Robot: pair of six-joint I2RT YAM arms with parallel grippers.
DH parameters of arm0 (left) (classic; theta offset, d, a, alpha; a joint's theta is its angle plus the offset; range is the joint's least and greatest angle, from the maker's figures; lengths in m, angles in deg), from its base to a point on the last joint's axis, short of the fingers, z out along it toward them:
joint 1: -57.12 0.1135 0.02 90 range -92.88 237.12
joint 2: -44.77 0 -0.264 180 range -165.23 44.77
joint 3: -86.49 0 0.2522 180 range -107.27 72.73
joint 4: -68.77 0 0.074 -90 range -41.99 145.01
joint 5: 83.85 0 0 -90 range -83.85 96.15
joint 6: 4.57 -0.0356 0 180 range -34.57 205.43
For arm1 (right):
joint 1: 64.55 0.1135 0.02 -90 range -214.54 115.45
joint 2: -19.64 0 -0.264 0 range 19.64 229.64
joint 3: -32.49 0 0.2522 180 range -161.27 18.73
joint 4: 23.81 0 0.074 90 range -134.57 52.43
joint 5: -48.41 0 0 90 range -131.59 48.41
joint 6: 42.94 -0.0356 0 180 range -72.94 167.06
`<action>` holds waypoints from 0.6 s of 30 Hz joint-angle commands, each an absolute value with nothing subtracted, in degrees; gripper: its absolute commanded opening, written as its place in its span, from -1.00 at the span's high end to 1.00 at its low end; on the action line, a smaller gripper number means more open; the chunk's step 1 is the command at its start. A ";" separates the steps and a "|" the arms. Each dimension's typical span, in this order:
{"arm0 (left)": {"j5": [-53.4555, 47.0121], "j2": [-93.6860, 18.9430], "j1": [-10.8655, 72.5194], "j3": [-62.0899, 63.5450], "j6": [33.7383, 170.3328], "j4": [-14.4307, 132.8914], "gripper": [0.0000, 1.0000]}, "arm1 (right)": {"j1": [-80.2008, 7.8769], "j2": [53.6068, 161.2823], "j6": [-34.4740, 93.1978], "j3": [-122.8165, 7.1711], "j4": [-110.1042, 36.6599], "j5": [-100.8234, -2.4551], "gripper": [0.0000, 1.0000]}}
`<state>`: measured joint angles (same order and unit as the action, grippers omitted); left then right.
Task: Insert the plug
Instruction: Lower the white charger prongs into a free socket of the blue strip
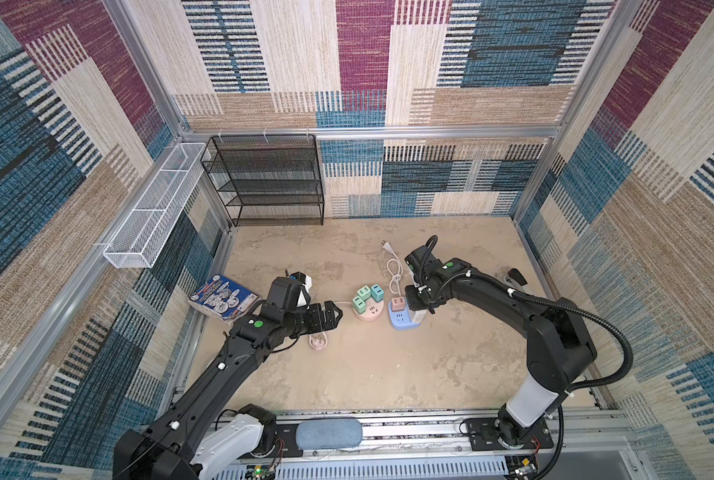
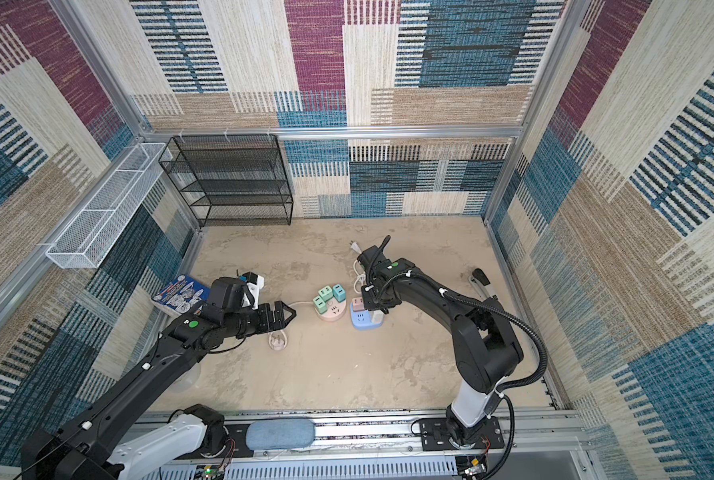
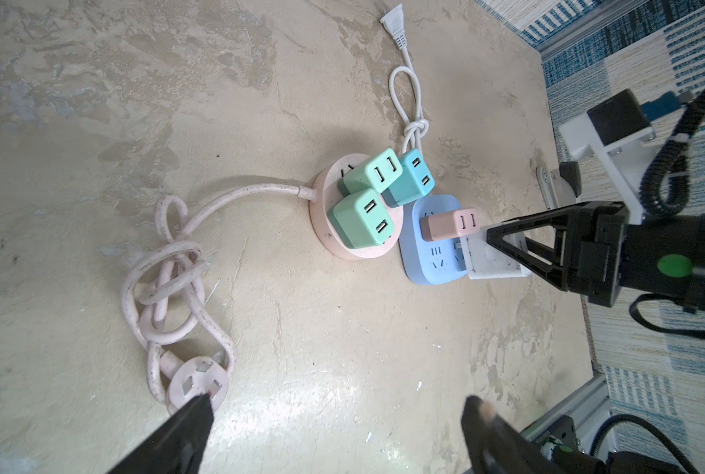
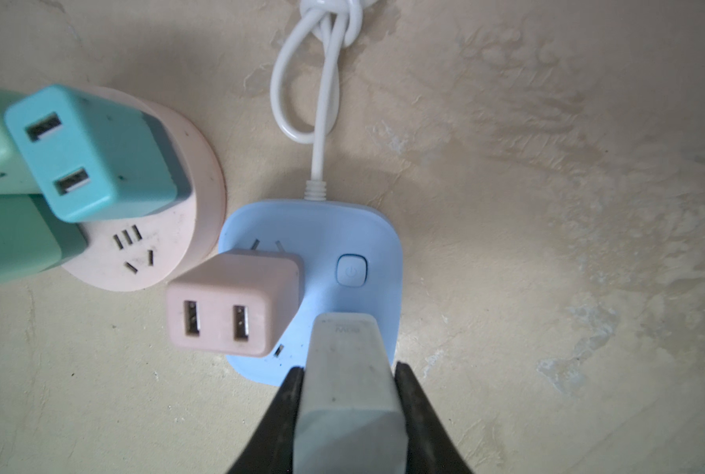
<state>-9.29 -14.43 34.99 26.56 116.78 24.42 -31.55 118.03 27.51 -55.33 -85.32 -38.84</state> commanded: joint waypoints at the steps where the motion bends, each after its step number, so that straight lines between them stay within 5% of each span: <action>1: -10.27 -14.19 35.06 26.78 116.39 25.36 -1.00 | -30.81 119.80 26.60 -56.09 -88.06 -36.83 1.00; 18: -10.59 -13.61 35.25 26.98 116.42 25.53 -1.00 | -28.24 121.13 22.75 -51.85 -85.87 -36.32 1.00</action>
